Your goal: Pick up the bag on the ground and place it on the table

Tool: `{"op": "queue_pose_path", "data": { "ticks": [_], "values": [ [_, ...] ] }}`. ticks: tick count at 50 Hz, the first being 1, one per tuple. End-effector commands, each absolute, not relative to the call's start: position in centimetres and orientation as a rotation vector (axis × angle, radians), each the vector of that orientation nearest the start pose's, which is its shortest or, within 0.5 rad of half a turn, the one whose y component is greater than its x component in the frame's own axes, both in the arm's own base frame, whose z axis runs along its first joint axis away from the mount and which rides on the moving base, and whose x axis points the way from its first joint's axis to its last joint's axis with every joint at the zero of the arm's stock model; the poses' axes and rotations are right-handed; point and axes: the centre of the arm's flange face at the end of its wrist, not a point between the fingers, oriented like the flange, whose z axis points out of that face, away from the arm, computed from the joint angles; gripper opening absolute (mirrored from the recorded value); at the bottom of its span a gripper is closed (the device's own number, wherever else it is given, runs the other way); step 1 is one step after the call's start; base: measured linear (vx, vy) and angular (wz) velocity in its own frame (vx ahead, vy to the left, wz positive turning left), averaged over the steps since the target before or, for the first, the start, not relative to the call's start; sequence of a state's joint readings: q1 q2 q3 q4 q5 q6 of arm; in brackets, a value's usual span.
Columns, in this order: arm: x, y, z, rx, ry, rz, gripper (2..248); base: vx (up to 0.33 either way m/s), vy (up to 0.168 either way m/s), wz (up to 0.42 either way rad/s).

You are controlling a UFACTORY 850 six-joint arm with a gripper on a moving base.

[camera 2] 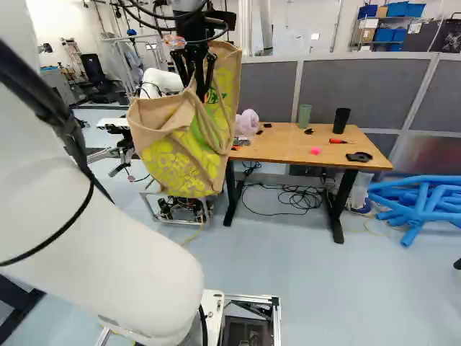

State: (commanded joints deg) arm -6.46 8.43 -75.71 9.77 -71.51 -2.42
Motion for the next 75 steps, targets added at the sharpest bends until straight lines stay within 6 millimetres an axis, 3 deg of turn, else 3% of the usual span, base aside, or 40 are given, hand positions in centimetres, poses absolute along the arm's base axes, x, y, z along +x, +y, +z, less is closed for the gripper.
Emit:
{"op": "queue_pose_path", "data": {
  "ticks": [15,54,75],
  "values": [
    [40.08,-3.08,76.89,-2.968,0.159,-0.347,33,-0.009,-0.020,-0.083],
    [40.08,-3.08,76.89,-2.968,0.159,-0.347,33,0.075,-0.057,-0.288],
    [40.08,-3.08,76.89,-2.968,0.159,-0.347,33,0.112,-0.025,-0.011]
  ]
}}
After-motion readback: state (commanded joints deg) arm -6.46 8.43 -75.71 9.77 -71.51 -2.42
